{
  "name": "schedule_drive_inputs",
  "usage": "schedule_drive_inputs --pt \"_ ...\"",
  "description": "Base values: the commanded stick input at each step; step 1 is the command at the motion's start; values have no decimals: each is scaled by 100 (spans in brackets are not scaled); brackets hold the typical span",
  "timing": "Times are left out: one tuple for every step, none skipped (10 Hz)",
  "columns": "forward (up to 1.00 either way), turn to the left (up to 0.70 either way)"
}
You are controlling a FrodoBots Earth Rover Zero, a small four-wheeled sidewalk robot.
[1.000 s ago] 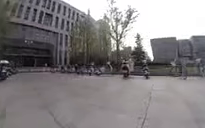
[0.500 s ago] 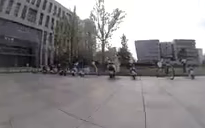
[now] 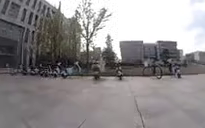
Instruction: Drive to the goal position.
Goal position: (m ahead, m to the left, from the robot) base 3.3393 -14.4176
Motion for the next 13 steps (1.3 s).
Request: schedule_drive_inputs --pt "100 -38" --pt "100 -38" --pt "100 -38" --pt "100 -38" --pt "100 -38" --pt "100 -38" --pt "100 -38" --pt "95 -36" --pt "93 -35" --pt "94 -35" --pt "94 -35" --pt "94 -35" --pt "94 -35"
